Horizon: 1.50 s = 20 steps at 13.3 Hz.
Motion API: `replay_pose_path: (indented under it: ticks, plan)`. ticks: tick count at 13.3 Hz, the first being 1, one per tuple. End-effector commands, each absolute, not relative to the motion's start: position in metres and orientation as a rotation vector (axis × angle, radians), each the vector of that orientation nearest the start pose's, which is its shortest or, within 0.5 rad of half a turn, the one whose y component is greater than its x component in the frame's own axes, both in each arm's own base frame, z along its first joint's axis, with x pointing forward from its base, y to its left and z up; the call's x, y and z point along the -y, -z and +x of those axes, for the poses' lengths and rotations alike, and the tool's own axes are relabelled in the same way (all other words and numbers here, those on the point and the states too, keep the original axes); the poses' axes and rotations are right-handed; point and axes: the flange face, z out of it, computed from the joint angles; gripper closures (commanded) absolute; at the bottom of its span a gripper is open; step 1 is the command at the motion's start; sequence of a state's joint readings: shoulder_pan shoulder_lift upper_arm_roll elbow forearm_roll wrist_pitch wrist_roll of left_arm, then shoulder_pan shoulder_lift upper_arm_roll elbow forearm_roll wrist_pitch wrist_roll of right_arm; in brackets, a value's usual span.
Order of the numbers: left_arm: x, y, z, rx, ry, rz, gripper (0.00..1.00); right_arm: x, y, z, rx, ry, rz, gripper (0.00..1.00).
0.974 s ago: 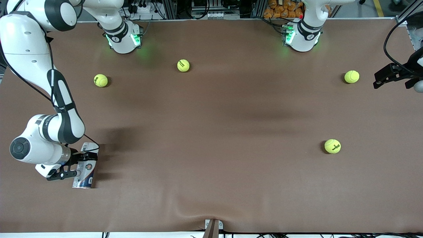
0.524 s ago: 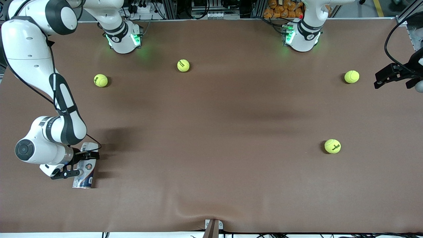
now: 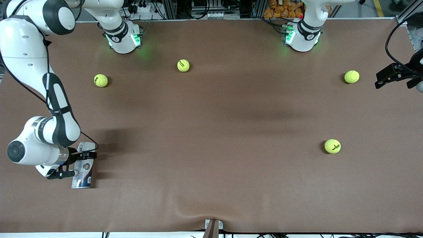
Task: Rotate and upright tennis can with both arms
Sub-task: 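Grasp the can with the right gripper and swing it flat on the table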
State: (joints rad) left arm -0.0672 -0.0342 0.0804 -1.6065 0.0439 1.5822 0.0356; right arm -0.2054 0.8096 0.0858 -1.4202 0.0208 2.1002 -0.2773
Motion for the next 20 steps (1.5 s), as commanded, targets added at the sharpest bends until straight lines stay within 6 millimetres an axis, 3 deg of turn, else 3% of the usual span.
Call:
replay_pose_path:
  ticks: [1, 3, 6, 8, 10, 13, 16, 17, 20]
  plan:
    - [-0.013, -0.631, 0.545, -0.033, 0.01, -3.102, 0.0, 0.061, -0.277, 0.709, 0.306, -0.157, -3.027, 0.51]
    - [-0.013, -0.631, 0.545, -0.033, 0.01, -3.102, 0.0, 0.004, -0.323, 0.711, 0.496, -0.117, -3.079, 0.47]
    - [-0.013, -0.63, 0.545, -0.035, 0.008, -3.102, 0.0, -0.102, -0.357, 0.701, 0.951, -0.069, -2.993, 0.47]
    - [-0.013, -0.631, 0.545, -0.033, 0.01, -3.102, 0.0, -0.187, -0.362, 0.685, 1.289, -0.043, -2.867, 0.47]
    - [-0.011, -0.629, 0.546, -0.036, 0.003, -3.105, 0.0, -0.274, -0.361, 0.656, 1.514, -0.036, -2.79, 0.47]
    - [-0.012, -0.629, 0.546, -0.031, 0.004, -3.113, 0.0, -0.379, -0.351, 0.603, 1.787, -0.018, -2.669, 0.47]
    - [-0.012, -0.629, 0.546, -0.029, 0.004, -3.113, 0.0, -0.452, -0.347, 0.558, 2.049, 0.064, -2.554, 0.43]
    - [-0.012, -0.629, 0.546, -0.029, 0.004, -3.113, 0.0, -0.47, -0.336, 0.548, 2.157, 0.086, -2.492, 0.43]
    - [-0.012, -0.628, 0.547, -0.029, 0.001, -3.114, 0.0, -0.49, -0.3, 0.541, 2.389, 0.125, -2.277, 0.43]
